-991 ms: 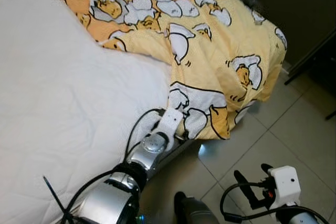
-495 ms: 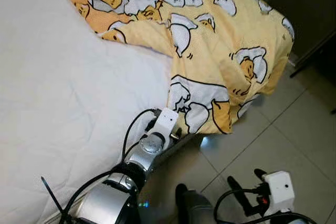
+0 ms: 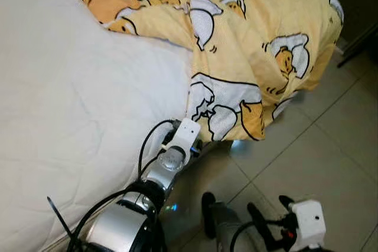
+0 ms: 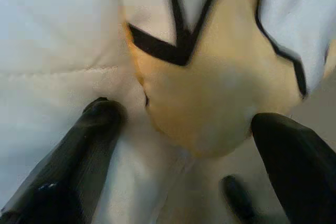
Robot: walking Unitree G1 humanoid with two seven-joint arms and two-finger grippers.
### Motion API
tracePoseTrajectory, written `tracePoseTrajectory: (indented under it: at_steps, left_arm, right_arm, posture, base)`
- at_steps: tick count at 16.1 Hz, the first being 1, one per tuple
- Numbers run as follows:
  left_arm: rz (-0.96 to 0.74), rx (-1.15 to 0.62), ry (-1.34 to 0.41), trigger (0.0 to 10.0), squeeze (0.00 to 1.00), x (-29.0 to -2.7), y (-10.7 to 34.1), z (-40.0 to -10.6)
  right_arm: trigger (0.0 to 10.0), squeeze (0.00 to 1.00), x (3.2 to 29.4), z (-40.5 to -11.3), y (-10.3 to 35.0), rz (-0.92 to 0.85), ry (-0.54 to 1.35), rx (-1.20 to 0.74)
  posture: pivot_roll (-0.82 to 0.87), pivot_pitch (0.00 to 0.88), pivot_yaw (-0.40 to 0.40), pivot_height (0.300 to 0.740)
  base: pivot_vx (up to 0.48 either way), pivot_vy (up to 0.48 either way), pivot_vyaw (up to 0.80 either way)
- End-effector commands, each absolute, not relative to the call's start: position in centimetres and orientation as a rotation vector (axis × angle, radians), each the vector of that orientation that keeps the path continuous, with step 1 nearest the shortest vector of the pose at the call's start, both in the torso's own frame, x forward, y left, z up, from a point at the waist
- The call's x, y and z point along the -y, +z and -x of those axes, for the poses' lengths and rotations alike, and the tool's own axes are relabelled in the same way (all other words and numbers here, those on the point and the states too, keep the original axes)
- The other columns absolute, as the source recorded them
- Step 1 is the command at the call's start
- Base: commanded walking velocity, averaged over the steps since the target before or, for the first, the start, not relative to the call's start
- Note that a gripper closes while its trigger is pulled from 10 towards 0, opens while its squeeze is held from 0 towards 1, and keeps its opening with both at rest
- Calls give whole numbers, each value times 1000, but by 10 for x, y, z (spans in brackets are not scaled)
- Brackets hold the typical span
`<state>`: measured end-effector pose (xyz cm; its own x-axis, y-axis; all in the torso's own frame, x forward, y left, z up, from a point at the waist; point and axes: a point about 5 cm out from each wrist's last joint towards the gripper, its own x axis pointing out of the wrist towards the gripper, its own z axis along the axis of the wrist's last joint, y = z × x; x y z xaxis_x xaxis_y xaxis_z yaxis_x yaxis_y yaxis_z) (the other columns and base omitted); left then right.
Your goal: Clean up the room
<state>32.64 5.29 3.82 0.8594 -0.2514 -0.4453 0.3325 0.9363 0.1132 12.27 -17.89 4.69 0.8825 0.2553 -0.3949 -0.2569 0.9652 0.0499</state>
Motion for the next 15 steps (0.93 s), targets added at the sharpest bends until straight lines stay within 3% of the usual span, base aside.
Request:
tracePoseTrajectory:
  at_steps: [1,2,4,10,15]
  left_arm:
    - [-70,-557,-286,2235,0,-53,22,-315]
    - [150,-597,-242,0,0,-50,24,-316]
    - [261,-613,-204,0,0,-48,27,-319]
    - [163,-564,-344,0,0,-36,29,-315]
    - [189,-524,-434,0,0,-26,37,-317]
  right_arm:
    - [10000,0,179,-116,47,3,255,-436]
    - [10000,0,178,-114,48,1,252,-438]
    - [10000,0,177,-113,48,1,246,-444]
    - [10000,0,176,-117,48,2,241,-441]
    - [10000,0,175,-122,49,1,239,-428]
  posture:
    - [-318,377,-29,740]
    - [-322,380,-27,740]
    - [-323,384,-26,740]
    - [-320,379,-21,740]
    - [-318,370,-12,740]
  base:
    - [0,0,0]
    - [0,0,0]
    - [0,0,0]
    - [0,0,0]
    - [0,0,0]
